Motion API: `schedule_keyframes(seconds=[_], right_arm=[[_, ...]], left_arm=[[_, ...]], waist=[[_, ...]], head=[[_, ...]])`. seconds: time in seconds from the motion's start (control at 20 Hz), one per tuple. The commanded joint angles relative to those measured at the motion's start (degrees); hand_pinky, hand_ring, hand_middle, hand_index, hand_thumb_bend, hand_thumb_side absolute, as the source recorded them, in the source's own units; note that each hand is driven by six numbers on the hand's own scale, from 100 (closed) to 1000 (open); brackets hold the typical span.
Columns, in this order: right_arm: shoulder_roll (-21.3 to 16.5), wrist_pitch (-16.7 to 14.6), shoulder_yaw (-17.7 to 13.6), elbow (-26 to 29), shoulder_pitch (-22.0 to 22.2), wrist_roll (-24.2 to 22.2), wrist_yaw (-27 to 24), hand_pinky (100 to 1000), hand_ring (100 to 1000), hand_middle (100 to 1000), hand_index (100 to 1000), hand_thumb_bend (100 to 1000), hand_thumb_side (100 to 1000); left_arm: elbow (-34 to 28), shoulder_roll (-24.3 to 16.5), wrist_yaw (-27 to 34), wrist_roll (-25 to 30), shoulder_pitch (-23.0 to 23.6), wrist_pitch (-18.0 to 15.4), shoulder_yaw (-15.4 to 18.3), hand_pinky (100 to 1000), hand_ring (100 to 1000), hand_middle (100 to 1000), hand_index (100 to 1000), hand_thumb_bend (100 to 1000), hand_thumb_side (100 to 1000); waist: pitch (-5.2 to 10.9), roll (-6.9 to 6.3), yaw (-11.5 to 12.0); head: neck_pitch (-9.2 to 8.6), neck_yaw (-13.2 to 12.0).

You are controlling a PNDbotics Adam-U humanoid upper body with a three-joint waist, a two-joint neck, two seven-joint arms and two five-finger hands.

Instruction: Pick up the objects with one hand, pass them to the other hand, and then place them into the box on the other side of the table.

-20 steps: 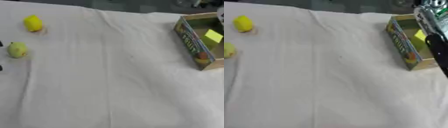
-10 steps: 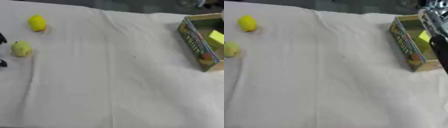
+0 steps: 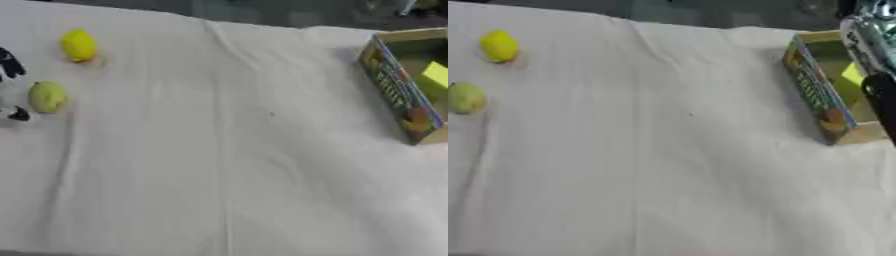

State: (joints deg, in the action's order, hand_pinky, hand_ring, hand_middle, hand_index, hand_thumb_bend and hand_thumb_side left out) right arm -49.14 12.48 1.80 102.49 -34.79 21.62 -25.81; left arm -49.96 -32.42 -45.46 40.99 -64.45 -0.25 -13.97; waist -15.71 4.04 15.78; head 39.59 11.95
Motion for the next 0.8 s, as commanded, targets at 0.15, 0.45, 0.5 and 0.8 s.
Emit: schedule_keyframes(seconds=[0.15,0.45,0.5,0.8], right_arm=[[-1.02,-0.07,-0.53,0.22,-0.89,-0.06,-0.33,831,842,770,779,100,561],[-0.59,-0.03,-0.42,0.03,-1.05,-0.10,-0.45,831,842,770,782,100,562],[-0.55,-0.03,-0.40,0.02,-1.10,-0.12,-0.47,831,842,770,782,100,563],[-0.48,0.05,-0.45,0.06,-1.21,-0.23,-0.55,831,844,771,782,100,562]], left_arm=[[0.76,0.50,-3.90,-2.14,-1.89,0.77,0.36,706,739,740,798,654,222],[2.93,2.18,-6.96,-7.23,-1.78,2.30,1.12,684,727,729,752,611,216],[3.27,2.40,-7.22,-7.68,-1.70,2.40,1.20,684,726,728,751,601,214],[4.43,2.75,-9.20,-7.54,-0.61,1.78,0.95,697,731,730,731,488,174]], waist=[[1.28,-0.74,-0.19],[1.09,-0.56,-0.39],[1.07,-0.53,-0.41],[0.95,-0.25,-0.73]], head=[[-0.66,-0.12],[-0.30,0.96],[-0.28,1.10],[-0.63,0.87]])
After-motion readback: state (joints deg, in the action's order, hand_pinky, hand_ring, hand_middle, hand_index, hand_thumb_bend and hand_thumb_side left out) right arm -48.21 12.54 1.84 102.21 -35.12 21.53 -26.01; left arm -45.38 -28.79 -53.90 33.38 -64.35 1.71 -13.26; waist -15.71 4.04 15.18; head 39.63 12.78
